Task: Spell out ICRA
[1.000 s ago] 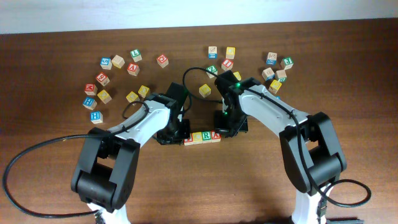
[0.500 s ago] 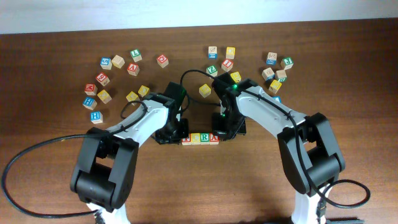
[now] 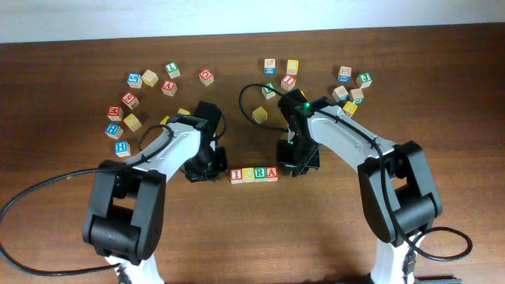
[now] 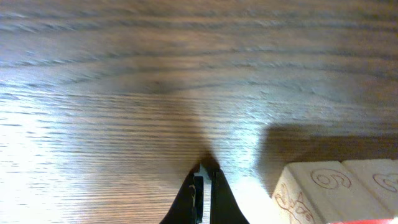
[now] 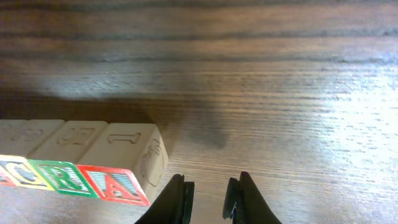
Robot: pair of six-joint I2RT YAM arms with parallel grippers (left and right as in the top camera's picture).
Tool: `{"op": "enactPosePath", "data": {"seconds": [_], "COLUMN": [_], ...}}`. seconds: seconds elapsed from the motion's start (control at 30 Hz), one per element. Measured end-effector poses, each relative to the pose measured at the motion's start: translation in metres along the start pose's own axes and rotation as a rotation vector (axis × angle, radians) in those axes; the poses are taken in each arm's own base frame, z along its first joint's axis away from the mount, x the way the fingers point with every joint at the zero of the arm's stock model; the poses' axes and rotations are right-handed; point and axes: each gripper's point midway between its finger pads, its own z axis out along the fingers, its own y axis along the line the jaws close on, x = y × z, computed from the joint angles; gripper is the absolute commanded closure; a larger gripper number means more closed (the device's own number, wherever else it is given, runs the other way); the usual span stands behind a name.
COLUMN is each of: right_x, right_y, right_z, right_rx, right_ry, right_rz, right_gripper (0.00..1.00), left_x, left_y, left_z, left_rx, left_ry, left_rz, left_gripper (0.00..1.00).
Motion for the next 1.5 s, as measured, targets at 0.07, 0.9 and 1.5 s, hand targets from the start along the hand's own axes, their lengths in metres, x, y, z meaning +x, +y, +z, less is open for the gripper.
{"op": "enactPosePath", "data": {"seconds": [0.07, 0.9, 1.5], "right_x": [0.002, 0.066, 0.185], "right_y": [-0.005, -0.042, -0.105], "right_z": [-0.005, -0.181, -0.25], "right_rx": [0.033, 0.086, -0.041], "right_ry": [0.007, -0.397, -0.868], "right_rz": [0.007, -0.013, -0.031], "right_gripper": [0.86, 0.12, 0.02], "left_x": [-0.001, 0.003, 0.169], "left_y": [0.009, 0.053, 0.09], "left_z": [-0.003, -0.172, -0.256], "left_rx": [-0.033, -0.06, 0.211], "left_ry": [0.01, -0.247, -0.815], "left_rz": [-0.012, -0.097, -0.173], "left_gripper": [1.0, 0.01, 0.01]}}
